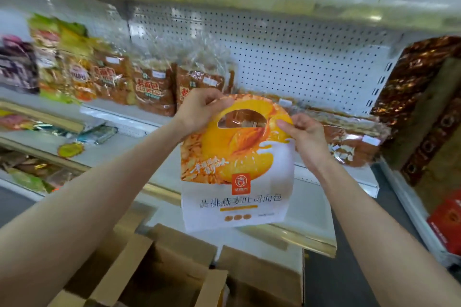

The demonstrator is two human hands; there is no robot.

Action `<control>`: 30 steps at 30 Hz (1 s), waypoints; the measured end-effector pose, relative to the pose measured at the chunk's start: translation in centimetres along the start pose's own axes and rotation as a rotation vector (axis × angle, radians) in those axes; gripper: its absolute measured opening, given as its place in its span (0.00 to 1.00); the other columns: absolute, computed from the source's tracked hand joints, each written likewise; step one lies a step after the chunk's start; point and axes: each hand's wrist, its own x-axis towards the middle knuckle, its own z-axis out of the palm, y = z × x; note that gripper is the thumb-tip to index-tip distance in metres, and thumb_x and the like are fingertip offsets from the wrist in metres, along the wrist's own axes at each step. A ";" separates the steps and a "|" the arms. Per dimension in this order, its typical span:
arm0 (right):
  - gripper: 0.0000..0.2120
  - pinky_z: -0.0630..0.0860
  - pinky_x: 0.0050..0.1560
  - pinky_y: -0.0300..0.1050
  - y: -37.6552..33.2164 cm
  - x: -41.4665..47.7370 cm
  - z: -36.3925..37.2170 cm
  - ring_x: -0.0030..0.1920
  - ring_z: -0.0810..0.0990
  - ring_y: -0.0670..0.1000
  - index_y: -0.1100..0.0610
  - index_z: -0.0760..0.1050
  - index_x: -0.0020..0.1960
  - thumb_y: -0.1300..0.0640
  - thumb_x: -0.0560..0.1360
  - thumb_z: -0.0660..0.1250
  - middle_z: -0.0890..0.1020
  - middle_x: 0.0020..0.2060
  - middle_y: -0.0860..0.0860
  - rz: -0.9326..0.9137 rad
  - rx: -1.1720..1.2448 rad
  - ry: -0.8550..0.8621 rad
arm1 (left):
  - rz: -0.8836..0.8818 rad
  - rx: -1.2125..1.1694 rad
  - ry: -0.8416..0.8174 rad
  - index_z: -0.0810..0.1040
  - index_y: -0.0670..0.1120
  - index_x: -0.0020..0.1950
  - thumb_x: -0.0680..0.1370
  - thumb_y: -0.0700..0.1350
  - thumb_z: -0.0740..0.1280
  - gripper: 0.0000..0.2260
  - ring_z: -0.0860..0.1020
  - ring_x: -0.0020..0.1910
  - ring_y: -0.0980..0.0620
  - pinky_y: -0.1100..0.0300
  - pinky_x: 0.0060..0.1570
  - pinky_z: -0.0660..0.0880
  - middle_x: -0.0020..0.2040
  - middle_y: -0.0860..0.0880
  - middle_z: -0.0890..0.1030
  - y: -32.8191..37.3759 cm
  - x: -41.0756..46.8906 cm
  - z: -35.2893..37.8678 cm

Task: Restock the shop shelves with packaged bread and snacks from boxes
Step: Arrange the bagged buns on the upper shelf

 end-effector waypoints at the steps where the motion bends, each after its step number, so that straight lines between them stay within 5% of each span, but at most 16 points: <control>1: 0.13 0.70 0.33 0.38 -1.0 0.2 0.1 0.27 0.74 0.44 0.56 0.69 0.35 0.66 0.73 0.71 0.76 0.24 0.43 -0.014 0.034 0.014 | 0.021 -0.011 0.036 0.80 0.38 0.38 0.77 0.46 0.70 0.13 0.71 0.30 0.60 0.63 0.34 0.67 0.33 0.47 0.78 0.9 0.3 -0.5; 6: 0.16 0.69 0.31 0.36 -5.9 0.8 -0.3 0.26 0.71 0.44 0.55 0.67 0.34 0.66 0.74 0.70 0.73 0.23 0.42 -0.102 0.099 0.046 | 0.023 -0.107 0.128 0.74 0.30 0.41 0.75 0.45 0.72 0.18 0.69 0.28 0.55 0.64 0.28 0.66 0.31 0.44 0.71 4.1 0.5 -2.2; 10: 0.14 0.69 0.29 0.35 -9.1 1.8 -1.4 0.26 0.71 0.44 0.55 0.69 0.35 0.63 0.74 0.70 0.73 0.24 0.44 -0.166 0.123 0.123 | -0.116 -0.230 0.111 0.79 0.36 0.48 0.73 0.47 0.74 0.15 0.80 0.34 0.48 0.55 0.32 0.78 0.39 0.41 0.83 4.1 0.3 -3.5; 16: 0.09 0.74 0.33 0.37 -13.4 2.5 -0.8 0.29 0.76 0.45 0.55 0.73 0.39 0.60 0.75 0.70 0.77 0.30 0.49 -0.213 0.121 0.175 | -0.149 -0.484 0.225 0.80 0.43 0.44 0.77 0.42 0.70 0.03 0.82 0.31 0.53 0.61 0.31 0.78 0.34 0.51 0.84 5.4 0.1 -4.8; 20: 0.06 0.76 0.36 0.36 -15.6 2.5 0.4 0.30 0.79 0.42 0.55 0.76 0.41 0.60 0.75 0.70 0.81 0.31 0.46 -0.265 0.134 0.165 | -0.107 -0.548 0.305 0.79 0.44 0.41 0.77 0.41 0.70 0.05 0.79 0.24 0.57 0.65 0.24 0.74 0.28 0.52 0.82 7.0 0.8 -6.9; 24: 0.04 0.79 0.39 0.41 -15.2 1.9 2.0 0.36 0.82 0.47 0.59 0.80 0.49 0.61 0.74 0.71 0.85 0.36 0.47 -0.216 0.136 0.089 | -0.079 -0.567 0.344 0.80 0.45 0.43 0.77 0.43 0.69 0.04 0.82 0.29 0.54 0.61 0.29 0.79 0.31 0.51 0.84 6.8 1.5 -10.5; 30: 0.08 0.75 0.37 0.45 -16.2 2.0 10.1 0.33 0.78 0.51 0.57 0.75 0.37 0.60 0.74 0.72 0.79 0.31 0.51 -0.160 0.239 0.186 | -0.021 -0.556 0.330 0.81 0.48 0.46 0.77 0.44 0.70 0.02 0.83 0.33 0.52 0.59 0.35 0.81 0.34 0.51 0.84 5.0 2.5 -18.5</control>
